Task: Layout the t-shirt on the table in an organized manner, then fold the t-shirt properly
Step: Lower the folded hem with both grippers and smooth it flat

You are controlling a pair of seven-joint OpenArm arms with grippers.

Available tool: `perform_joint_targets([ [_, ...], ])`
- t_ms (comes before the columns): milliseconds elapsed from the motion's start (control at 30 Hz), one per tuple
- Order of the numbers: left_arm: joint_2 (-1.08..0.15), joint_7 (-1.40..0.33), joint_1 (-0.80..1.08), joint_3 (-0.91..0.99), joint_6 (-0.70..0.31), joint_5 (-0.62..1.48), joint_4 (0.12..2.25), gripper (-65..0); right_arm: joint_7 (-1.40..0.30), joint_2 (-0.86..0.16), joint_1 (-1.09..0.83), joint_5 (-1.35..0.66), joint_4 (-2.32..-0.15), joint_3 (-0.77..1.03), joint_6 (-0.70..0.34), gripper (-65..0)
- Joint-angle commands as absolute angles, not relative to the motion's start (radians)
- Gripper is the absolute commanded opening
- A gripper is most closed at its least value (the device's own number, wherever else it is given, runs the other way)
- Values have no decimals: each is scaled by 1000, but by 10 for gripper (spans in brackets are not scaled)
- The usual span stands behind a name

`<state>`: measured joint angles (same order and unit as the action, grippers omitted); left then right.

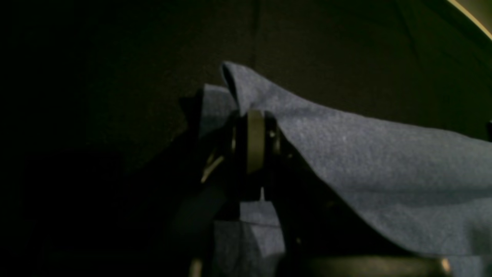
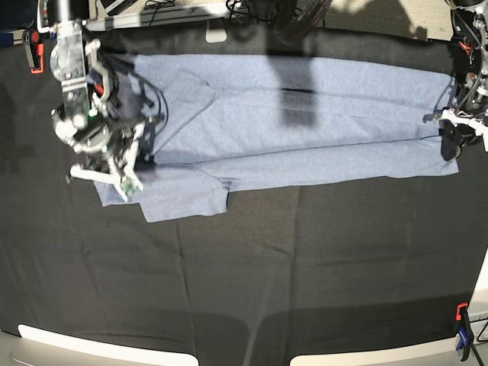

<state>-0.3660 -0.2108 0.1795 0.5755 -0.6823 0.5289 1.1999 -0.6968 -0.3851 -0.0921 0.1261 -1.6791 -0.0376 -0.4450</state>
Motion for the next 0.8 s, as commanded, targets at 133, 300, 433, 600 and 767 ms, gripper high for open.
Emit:
perform_joint_targets([
  [133,-388,-186,171,582,-686,551,1219,-650,-715,-398,-65,128,-1717,-31,-437,-650],
  [300,-388,-186,171,582,-686,551,1219,-650,-800,-409,-111,128,-1821,-31,-438,-650],
  [433,-388,-186,171,582,-686,551,1219,-650,-810,-416,-168,128,-1895,-23,-438,-650],
  [600,-389,-186,172,582,-686,551,1219,-650,-831,-415,-198,128,-1908,-19,-438,-650],
  [767,-389,-186,171,582,-685,551,1219,-650,-865,-415,-214,128,-1908,-19,-437,-650],
])
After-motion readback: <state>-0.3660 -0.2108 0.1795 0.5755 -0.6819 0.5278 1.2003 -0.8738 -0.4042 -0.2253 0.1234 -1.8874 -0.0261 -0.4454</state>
